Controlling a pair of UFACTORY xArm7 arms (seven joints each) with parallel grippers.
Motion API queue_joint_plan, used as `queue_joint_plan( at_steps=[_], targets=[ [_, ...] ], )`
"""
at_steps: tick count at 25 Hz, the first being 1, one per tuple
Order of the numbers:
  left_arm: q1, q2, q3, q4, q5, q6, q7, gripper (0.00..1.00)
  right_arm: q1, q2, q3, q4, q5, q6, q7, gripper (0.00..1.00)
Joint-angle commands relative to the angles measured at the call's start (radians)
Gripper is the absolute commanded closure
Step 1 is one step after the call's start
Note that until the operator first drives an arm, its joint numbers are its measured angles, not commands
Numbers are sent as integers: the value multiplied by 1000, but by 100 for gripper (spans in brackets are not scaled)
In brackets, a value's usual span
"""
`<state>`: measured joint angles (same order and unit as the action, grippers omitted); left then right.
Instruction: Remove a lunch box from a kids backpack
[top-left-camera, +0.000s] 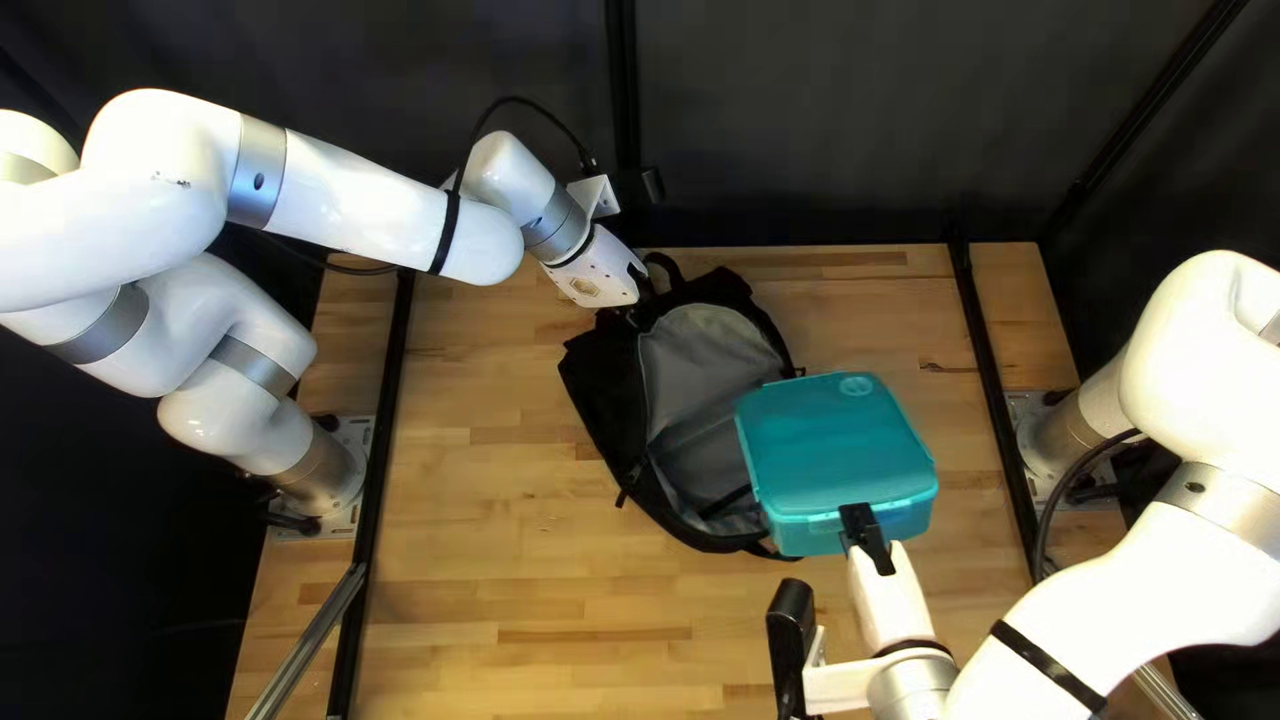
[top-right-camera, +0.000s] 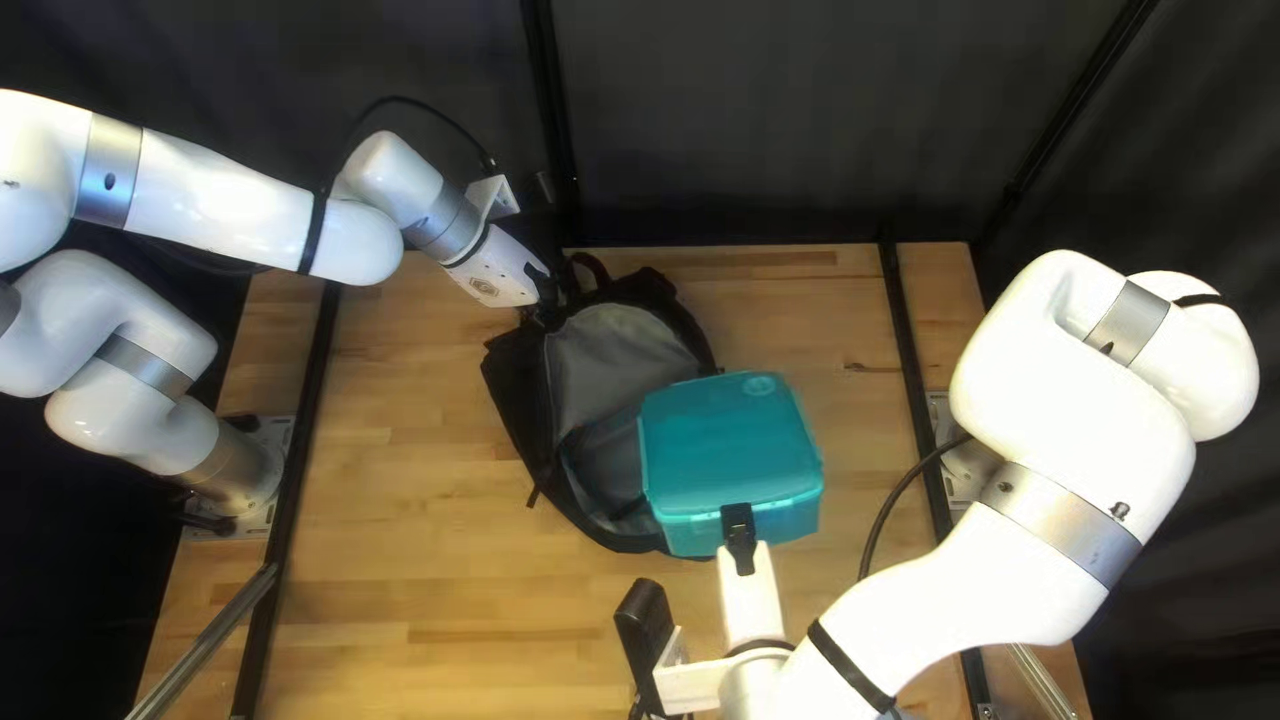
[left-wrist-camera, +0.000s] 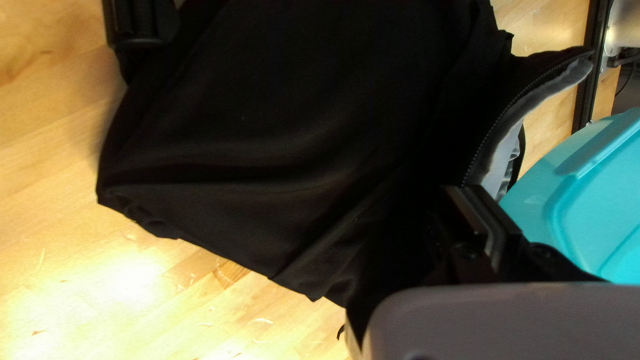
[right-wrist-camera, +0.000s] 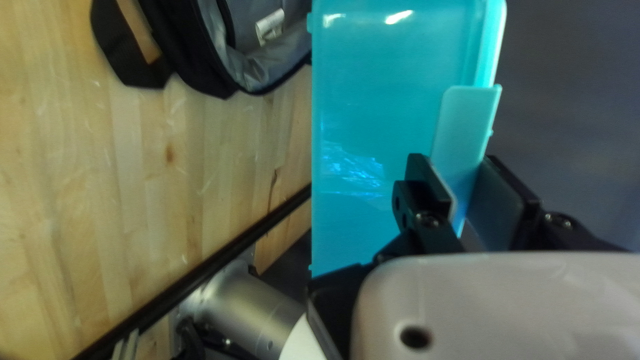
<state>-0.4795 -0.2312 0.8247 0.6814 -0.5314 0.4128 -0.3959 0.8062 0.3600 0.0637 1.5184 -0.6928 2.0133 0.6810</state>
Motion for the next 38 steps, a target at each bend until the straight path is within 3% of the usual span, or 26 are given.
queue_joint_plan(
  at_steps=[1, 8, 20, 38],
  targets=[
    [0, 0, 0, 0, 0, 0, 0, 100, 7, -98, 9, -151, 57, -6, 72, 100],
    [0, 0, 0, 0, 0, 0, 0, 100, 19, -210, 22, -383, 126, -45, 185, 100],
    [0, 0, 0, 0, 0, 0, 0, 100, 2, -199, 8, -649, 89, -206, 270, 100],
    [0, 0, 0, 0, 0, 0, 0, 100, 2, 7, -27, -591, 61, -179, 435, 100]
  ],
)
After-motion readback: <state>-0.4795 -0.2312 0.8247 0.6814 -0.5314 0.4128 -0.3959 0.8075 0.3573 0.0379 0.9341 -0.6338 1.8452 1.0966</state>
